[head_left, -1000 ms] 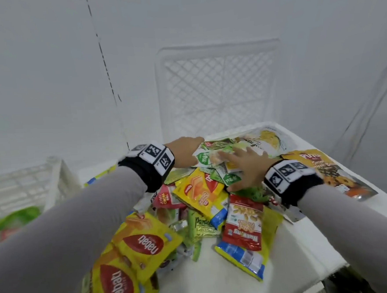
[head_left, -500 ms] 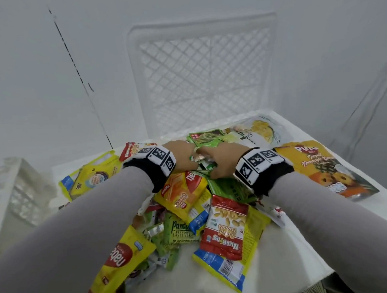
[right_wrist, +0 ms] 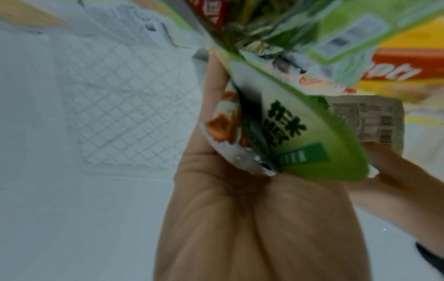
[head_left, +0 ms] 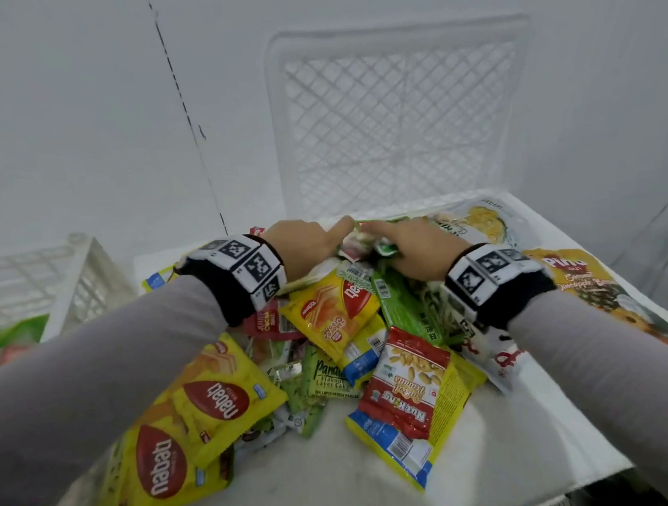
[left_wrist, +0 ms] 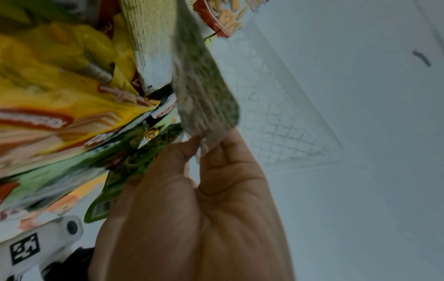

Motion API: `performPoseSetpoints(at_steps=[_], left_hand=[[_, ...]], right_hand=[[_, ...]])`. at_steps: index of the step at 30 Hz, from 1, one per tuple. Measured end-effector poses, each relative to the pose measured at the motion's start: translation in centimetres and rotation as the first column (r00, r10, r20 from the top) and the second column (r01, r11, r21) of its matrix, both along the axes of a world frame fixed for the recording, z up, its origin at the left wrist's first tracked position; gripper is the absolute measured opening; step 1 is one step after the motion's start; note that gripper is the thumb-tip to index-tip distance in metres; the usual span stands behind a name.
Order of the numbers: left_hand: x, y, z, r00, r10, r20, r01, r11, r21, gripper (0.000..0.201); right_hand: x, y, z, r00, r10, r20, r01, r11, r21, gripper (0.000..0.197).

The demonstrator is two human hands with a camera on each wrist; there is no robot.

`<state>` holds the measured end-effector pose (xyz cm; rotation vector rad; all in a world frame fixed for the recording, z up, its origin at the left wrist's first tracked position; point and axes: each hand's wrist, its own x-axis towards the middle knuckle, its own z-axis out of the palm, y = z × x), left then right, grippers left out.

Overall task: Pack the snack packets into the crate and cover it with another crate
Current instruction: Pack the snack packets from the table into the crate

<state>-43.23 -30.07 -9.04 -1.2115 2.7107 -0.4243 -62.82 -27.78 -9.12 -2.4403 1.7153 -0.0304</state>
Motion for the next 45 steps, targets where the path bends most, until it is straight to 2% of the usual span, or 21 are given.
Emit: performPoseSetpoints(at_steps=[3,5,8,10,11,13,16,18,21,23,25,27,30,36,38,40,45], left_hand=[[1.7,1.4,1.1,1.0,-0.025,0.004,0.026,0.99,-0.136,0.04],[2.0,2.7,1.5,1.0,-0.01,0.003,0.01,0.99,-0.144,0.037],[0.8,4.7,0.9,0.998,0.043,0.04,-0.039,0.994,-0.103,0.028],[-0.7,6.1,0.1,0.999,0.022,0.032,-0.021,0.999,-0.031,0.025],[-1.3,6.7,-0.5,0.999,0.025,0.023,-0.025,0.999,0.027,0.027],[-2.4,7.6,-1.7,0.996,0.088,0.028,-0.091,0.987,0.135,0.049],[-3.2,8.0,-2.9,0.981,0.176,0.083,-0.184,0.977,0.104,0.07],[-3.3,7.3,-3.2,0.967,0.242,0.076,-0.25,0.961,0.12,0.071],[-3.4,5.9,-3.3,0.951,0.299,0.077,-0.309,0.925,0.219,0.077],[-3.3,5.6,-3.1,0.94,0.319,0.118,-0.339,0.905,0.258,0.081],[-3.5,6.0,-2.7,0.934,0.304,0.185,-0.344,0.907,0.243,0.074],[-3.8,6.6,-2.3,0.923,0.285,0.258,-0.339,0.921,0.195,0.067],[-3.9,7.4,-1.6,0.91,0.275,0.311,-0.338,0.926,0.17,0.061],[-2.4,7.5,0.6,0.935,0.11,0.336,-0.162,0.978,0.129,0.034],[-1.7,7.3,1.8,0.929,0.06,0.365,-0.106,0.988,0.108,0.026],[-0.9,7.1,3.2,0.907,0.057,0.418,-0.109,0.989,0.101,0.023],[2.2,7.2,7.7,0.918,0.108,0.382,-0.143,0.987,0.065,0.03]], right_hand=[[-1.1,1.1,1.3,0.992,-0.028,0.122,0.036,0.997,-0.069,0.06],[-1.4,2.4,1.9,0.983,-0.016,0.182,0.039,0.991,-0.124,0.056],[-0.8,5.7,1.7,0.993,0.014,0.115,0.005,0.987,-0.164,0.067],[-0.1,8.1,0.5,0.999,-0.008,0.031,0.013,0.987,-0.159,0.069],[0.2,9.2,-0.4,0.999,-0.033,-0.01,0.032,0.99,-0.139,0.068],[0.8,10.7,-2.2,0.989,-0.11,-0.1,0.104,0.992,-0.066,0.067],[1.5,11.9,-4.2,0.968,-0.219,-0.122,0.226,0.973,0.045,0.068],[2.0,12.2,-5.0,0.963,-0.261,-0.073,0.269,0.953,0.138,0.072],[2.7,12.6,-5.4,0.958,-0.274,-0.081,0.286,0.927,0.244,0.098],[3.0,12.5,-5.1,0.954,-0.279,-0.109,0.298,0.921,0.251,0.11],[3.3,12.2,-4.9,0.949,-0.29,-0.124,0.313,0.919,0.239,0.114],[3.7,11.9,-5.0,0.948,-0.298,-0.115,0.314,0.934,0.172,0.108],[4.0,11.6,-5.2,0.945,-0.318,-0.082,0.321,0.947,0.031,0.085],[3.3,10.6,-3.3,0.961,-0.274,0.045,0.276,0.96,-0.052,0.054],[2.8,9.9,-2.2,0.96,-0.261,0.097,0.268,0.962,-0.057,0.054],[2.3,9.2,-0.8,0.958,-0.241,0.159,0.25,0.968,-0.038,0.057],[2.0,7.7,3.0,0.933,-0.186,0.309,0.195,0.981,0.002,0.056]])
